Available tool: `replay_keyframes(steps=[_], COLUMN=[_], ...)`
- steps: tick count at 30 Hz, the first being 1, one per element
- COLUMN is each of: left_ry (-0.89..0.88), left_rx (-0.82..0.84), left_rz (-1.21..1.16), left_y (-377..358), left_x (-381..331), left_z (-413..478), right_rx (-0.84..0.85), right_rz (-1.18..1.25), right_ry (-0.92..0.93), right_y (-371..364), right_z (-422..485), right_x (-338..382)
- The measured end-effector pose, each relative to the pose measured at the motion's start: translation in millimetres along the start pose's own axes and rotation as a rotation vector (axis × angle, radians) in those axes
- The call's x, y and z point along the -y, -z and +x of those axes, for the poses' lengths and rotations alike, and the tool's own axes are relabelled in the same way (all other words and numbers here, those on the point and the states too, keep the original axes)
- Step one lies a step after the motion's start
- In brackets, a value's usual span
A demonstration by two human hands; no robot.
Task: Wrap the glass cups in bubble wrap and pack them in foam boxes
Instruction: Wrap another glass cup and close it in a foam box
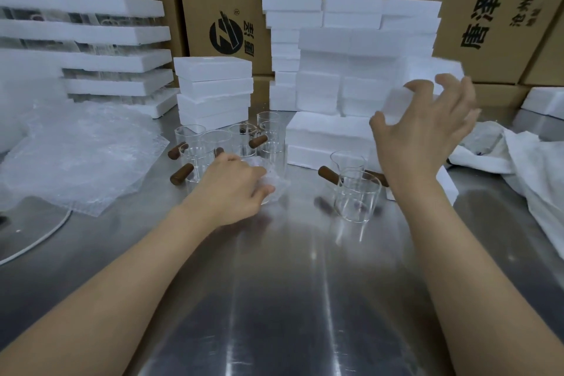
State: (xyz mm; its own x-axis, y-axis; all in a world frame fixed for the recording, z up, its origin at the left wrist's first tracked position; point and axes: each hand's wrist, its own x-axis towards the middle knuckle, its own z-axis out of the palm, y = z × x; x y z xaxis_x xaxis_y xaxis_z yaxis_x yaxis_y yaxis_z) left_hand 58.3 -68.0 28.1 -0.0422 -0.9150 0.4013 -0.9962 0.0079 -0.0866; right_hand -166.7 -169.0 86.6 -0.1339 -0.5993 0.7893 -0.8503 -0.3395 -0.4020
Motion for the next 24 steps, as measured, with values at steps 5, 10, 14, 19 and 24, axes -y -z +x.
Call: replay_keyframes(steps=[5,10,14,19,24], left_ry=[-0.010,0.278,0.499,0.606,0.545], left_rx=[-0.026,-0.408,-0.764,-0.902,-0.814], left_rz=[-0.080,-0.347,-0.585,-0.605,-0.590], left_y=[5.7,32.0,53.4,57.1,56.5], left_x=[-1.1,-2.0,8.7,20.7,26.3], left_z=[-6.3,-10.0,-11.8,-13.7,-13.0], right_rx=[-0.155,-0.042,0.150,0.440,0.884], right_rz=[0.175,0.313,0.466,0.533,0.590], right_ry=[0.254,0.335,0.246,0.269,0.409], right_y=[10.7,10.5,9.6,1.8,-2.8], right_z=[-24.1,-45.6,-47.9,-51.5,-47.7], right_x=[42.2,58.1,62.0,61.4,50.3])
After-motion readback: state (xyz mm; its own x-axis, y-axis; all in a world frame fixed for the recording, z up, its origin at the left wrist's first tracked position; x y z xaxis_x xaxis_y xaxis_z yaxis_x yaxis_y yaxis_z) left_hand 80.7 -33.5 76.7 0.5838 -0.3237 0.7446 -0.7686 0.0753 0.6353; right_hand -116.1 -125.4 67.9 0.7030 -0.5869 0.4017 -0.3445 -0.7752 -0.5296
